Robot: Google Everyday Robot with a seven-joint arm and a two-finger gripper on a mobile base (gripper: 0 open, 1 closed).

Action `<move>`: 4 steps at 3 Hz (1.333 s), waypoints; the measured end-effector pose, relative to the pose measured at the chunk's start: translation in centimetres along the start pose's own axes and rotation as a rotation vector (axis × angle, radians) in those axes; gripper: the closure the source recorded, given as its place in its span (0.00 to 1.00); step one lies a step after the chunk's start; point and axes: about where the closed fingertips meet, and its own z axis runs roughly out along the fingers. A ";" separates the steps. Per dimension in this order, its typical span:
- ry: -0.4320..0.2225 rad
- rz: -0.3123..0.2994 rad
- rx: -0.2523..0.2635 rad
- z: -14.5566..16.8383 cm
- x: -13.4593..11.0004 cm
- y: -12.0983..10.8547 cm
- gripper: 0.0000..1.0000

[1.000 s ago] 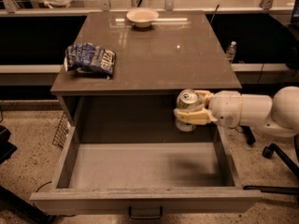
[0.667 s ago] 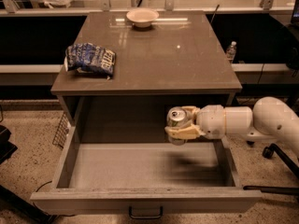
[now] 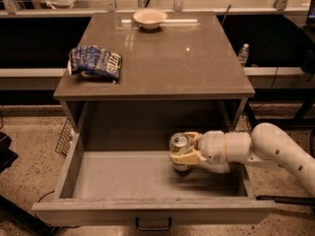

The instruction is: Place 7up can into top drawer

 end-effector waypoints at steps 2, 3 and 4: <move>0.003 0.027 0.008 0.6 1.6 0.1 0.82; 0.003 0.026 0.004 0.8 1.6 0.2 0.59; 0.002 0.025 -0.002 1.0 1.5 0.3 0.28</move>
Offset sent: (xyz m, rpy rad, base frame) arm -0.0020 -0.0008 -0.0158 0.0007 0.0216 -0.0181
